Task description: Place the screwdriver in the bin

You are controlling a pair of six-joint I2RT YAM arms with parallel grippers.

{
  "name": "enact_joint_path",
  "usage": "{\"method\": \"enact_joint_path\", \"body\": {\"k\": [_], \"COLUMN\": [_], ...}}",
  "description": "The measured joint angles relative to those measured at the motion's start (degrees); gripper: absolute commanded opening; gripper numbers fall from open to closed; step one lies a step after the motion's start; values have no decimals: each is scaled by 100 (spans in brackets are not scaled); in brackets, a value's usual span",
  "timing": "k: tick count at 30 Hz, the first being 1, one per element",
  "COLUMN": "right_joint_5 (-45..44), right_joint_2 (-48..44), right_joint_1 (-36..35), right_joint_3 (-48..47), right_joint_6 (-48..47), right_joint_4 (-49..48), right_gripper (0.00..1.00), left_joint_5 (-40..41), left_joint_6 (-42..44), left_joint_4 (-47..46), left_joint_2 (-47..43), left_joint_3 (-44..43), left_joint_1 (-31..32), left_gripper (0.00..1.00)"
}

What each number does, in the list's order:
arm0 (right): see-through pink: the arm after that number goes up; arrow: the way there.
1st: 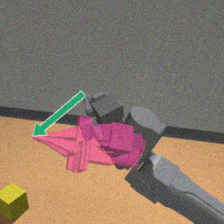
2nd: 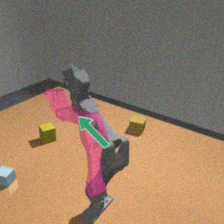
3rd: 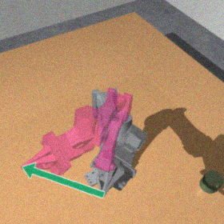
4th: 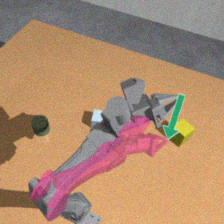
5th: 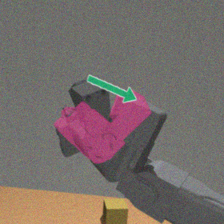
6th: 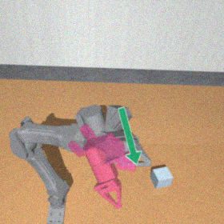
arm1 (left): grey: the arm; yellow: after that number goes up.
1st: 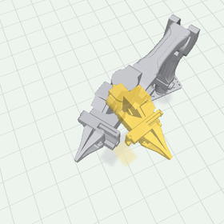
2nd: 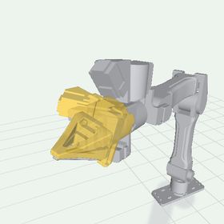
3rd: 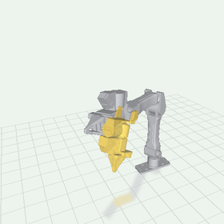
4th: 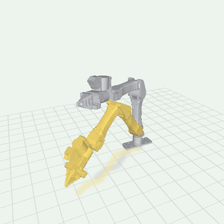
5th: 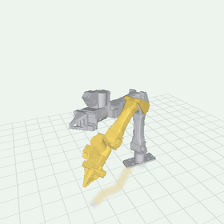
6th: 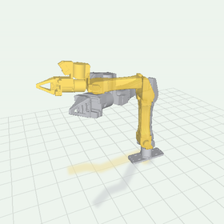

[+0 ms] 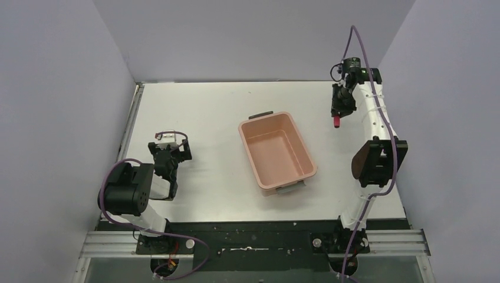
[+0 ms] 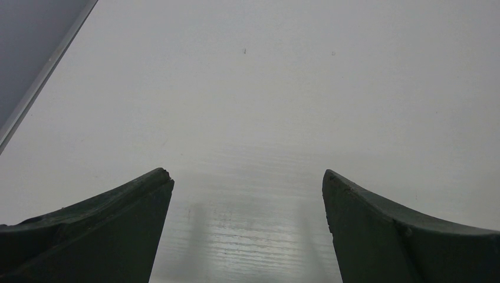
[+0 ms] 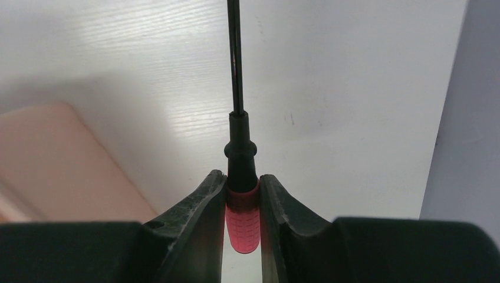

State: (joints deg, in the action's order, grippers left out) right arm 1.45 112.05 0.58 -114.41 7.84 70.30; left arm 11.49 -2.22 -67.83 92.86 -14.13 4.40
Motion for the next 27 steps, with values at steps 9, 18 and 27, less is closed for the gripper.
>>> {"method": "enact_joint_path", "body": {"k": [9,18,27], "right_joint_5": [2,-391,-802], "right_joint_2": [-1132,-1786,-1733], "right_joint_1": [-2538,-4085,-4218], "right_joint_3": [125,2955,4878], "right_joint_6": [1281,2063,2444], "right_joint_4": [-636,-2389,-3351], "right_gripper": [0,0,0], "left_joint_5": [0,0,0], "left_joint_6": [0,0,0], "left_joint_4": [0,0,0], "left_joint_2": [0,0,0], "left_joint_3": [0,2,0], "left_joint_1": [0,0,0], "left_gripper": [97,97,97]}}
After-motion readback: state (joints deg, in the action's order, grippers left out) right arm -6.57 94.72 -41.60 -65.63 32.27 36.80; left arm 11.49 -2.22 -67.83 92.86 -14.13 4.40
